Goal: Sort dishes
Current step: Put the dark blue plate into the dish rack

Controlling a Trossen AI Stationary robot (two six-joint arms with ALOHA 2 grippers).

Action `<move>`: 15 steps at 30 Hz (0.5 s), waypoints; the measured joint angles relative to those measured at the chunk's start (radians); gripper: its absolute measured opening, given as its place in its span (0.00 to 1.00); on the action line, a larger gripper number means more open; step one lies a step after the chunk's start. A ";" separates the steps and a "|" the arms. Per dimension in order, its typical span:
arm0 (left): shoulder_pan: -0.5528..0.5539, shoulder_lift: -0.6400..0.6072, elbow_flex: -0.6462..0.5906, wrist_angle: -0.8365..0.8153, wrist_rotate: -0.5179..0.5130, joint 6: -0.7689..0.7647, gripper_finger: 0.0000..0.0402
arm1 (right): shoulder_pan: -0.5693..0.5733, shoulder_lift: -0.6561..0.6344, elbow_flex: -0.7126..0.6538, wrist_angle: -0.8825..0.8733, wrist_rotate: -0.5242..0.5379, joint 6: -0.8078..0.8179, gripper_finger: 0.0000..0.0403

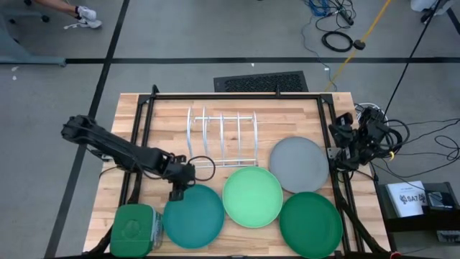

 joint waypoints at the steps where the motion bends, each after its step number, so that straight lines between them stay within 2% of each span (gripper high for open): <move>1: -0.004 0.012 0.000 0.007 -0.008 0.000 0.45 | 0.000 0.000 0.000 -0.009 0.000 0.007 0.00; 15: -0.009 0.126 -0.001 0.055 -0.008 0.001 0.45 | 0.000 0.000 0.000 -0.033 0.000 0.029 0.00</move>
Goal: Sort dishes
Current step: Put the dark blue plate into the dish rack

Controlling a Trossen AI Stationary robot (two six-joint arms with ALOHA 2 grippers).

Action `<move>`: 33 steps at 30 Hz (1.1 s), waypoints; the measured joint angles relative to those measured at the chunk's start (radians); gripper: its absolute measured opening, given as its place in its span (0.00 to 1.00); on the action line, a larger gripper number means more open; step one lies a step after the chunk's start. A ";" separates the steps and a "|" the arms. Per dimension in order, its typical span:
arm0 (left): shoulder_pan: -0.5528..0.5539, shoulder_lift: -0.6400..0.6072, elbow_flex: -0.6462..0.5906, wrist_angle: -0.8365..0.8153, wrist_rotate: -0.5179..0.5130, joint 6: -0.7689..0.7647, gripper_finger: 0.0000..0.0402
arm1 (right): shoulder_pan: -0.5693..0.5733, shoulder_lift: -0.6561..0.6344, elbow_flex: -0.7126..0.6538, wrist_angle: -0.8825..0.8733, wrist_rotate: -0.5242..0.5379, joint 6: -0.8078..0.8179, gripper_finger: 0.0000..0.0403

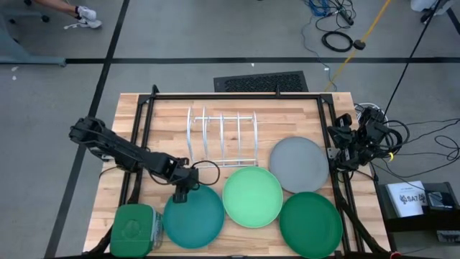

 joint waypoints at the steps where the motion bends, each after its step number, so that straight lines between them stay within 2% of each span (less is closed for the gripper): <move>1: 0.000 0.008 0.000 0.009 0.001 0.000 0.45 | 0.000 0.000 0.000 0.000 0.000 0.000 0.00; 11: 0.000 0.081 0.000 0.061 0.012 0.000 0.45 | 0.000 0.000 0.000 0.000 0.000 0.000 0.00; 19: 0.000 0.089 0.000 0.057 0.027 0.000 0.42 | 0.000 0.000 0.000 0.000 0.004 0.000 0.00; 26: 0.001 0.088 0.001 0.060 0.028 -0.001 0.29 | 0.000 0.000 0.000 0.000 0.004 0.000 0.00; 33: 0.001 0.086 0.003 0.069 0.049 -0.010 0.07 | 0.000 0.000 0.000 0.001 0.004 0.000 0.00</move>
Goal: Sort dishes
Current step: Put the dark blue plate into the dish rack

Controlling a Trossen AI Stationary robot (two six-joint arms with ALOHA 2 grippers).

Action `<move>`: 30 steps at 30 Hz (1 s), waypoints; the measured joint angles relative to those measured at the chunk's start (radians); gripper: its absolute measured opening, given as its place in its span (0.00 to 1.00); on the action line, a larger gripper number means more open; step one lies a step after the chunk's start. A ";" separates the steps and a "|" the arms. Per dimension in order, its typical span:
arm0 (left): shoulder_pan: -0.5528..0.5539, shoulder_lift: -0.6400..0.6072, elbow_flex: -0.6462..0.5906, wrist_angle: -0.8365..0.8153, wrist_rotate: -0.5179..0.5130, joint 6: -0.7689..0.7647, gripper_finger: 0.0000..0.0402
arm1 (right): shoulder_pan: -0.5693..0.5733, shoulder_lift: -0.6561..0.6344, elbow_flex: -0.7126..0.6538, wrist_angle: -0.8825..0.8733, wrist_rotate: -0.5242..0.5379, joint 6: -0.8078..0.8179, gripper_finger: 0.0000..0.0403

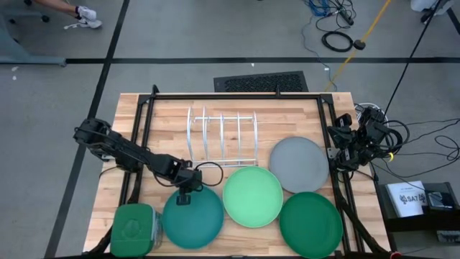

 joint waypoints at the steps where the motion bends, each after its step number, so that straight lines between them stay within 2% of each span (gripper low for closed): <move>1: 0.000 -0.002 0.001 0.001 0.007 -0.003 0.04 | 0.000 0.000 0.000 0.000 0.000 0.000 0.00; 9: -0.001 -0.034 0.000 -0.012 0.012 -0.007 0.02 | 0.000 0.000 0.000 0.001 0.000 0.000 0.00; 17: -0.001 -0.105 0.076 -0.170 -0.012 0.004 0.01 | 0.000 0.000 0.000 0.001 0.000 0.004 0.00; 30: -0.001 -0.214 0.241 -0.425 -0.160 0.023 0.01 | 0.000 0.000 0.000 0.001 0.000 0.004 0.00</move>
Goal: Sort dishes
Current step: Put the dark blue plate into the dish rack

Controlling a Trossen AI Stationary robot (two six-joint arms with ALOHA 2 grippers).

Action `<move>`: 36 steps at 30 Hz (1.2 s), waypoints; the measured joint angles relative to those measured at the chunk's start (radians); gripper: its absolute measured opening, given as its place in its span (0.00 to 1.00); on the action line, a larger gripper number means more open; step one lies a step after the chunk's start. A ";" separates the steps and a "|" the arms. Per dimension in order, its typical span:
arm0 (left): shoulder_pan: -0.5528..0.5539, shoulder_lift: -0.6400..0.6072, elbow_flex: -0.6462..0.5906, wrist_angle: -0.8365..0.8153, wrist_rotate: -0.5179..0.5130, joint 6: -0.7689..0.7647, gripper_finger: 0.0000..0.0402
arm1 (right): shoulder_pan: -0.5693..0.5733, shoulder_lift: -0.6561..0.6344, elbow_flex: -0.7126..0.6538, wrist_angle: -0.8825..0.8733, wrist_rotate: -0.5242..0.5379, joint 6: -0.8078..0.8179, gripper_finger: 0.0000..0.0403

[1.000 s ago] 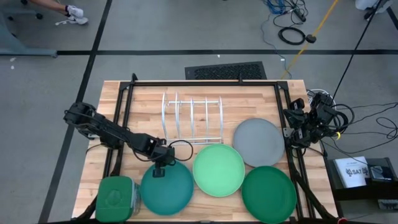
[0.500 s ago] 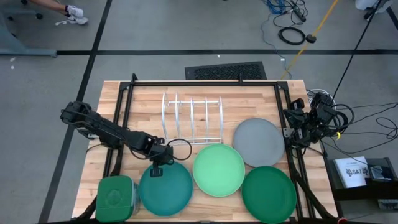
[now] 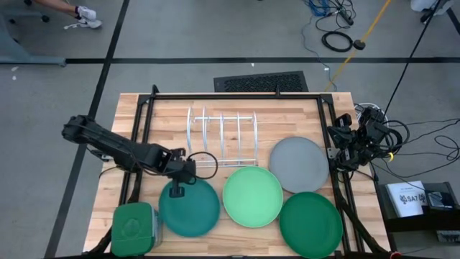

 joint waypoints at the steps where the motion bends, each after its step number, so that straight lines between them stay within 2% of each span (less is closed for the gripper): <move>1: 0.000 -0.006 0.013 -0.019 -0.014 0.006 0.01 | 0.000 0.000 0.000 0.000 0.000 0.000 0.00; 13: 0.000 -0.054 0.210 -0.163 -0.205 0.046 0.01 | 0.000 0.000 0.000 0.000 0.000 0.000 0.00; 22: -0.001 -0.066 0.389 -0.156 -0.294 0.197 0.01 | 0.000 0.000 0.000 -0.001 0.000 0.000 0.00; 28: -0.001 -0.067 0.481 -0.064 -0.412 0.335 0.01 | 0.000 0.000 0.000 -0.001 0.000 0.000 0.00; 36: 0.000 -0.067 0.518 0.165 -0.652 0.514 0.01 | 0.000 0.000 0.000 -0.002 0.000 0.015 0.00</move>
